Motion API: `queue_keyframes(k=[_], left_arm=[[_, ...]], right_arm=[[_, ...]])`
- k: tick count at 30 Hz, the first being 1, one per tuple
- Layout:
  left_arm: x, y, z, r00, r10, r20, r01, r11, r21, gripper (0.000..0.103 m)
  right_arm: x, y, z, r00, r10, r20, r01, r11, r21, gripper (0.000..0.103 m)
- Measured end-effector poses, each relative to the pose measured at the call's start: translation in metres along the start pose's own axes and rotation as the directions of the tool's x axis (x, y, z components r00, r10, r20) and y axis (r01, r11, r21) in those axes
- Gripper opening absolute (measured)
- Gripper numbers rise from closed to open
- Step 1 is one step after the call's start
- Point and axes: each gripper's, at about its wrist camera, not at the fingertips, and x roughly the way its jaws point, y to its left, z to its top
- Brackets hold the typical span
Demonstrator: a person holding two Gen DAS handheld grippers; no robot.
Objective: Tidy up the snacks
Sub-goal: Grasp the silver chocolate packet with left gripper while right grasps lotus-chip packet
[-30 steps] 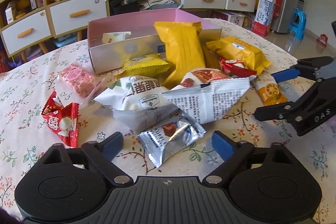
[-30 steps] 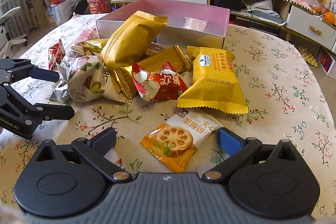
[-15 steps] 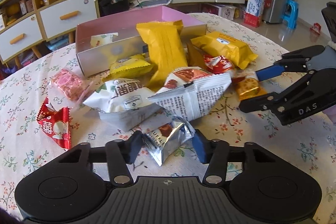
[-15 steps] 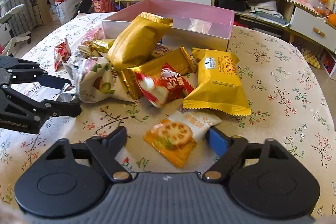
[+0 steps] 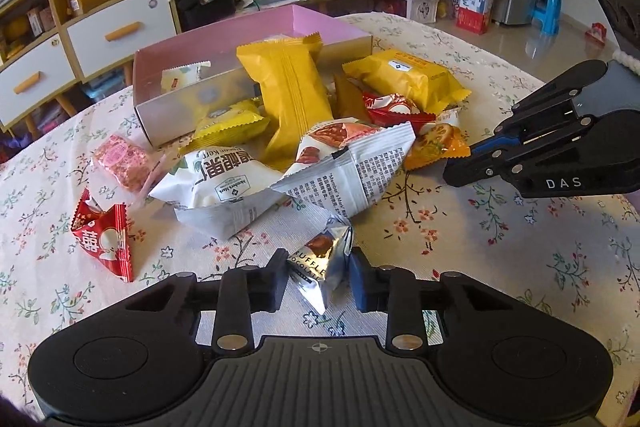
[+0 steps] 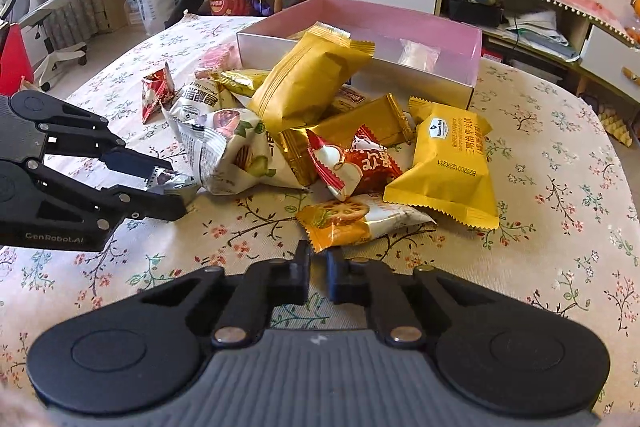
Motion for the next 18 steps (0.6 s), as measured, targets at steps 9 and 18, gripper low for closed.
queue_keyframes(k=[9, 18], left_arm=[[-0.011, 0.006, 0.0, 1.0, 0.008, -0.015, -0.008, 1.0, -0.025, 0.019], [-0.005, 0.0, -0.003, 1.0, -0.02, -0.024, 0.02, 1.0, 0.008, 0.038]], right_arm=[[-0.007, -0.005, 0.002, 0.999, 0.035, -0.038, -0.034, 0.999, 0.042, 0.007], [0.001, -0.011, 0.004, 0.999, -0.016, -0.031, 0.018, 0.997, 0.073, 0.07]])
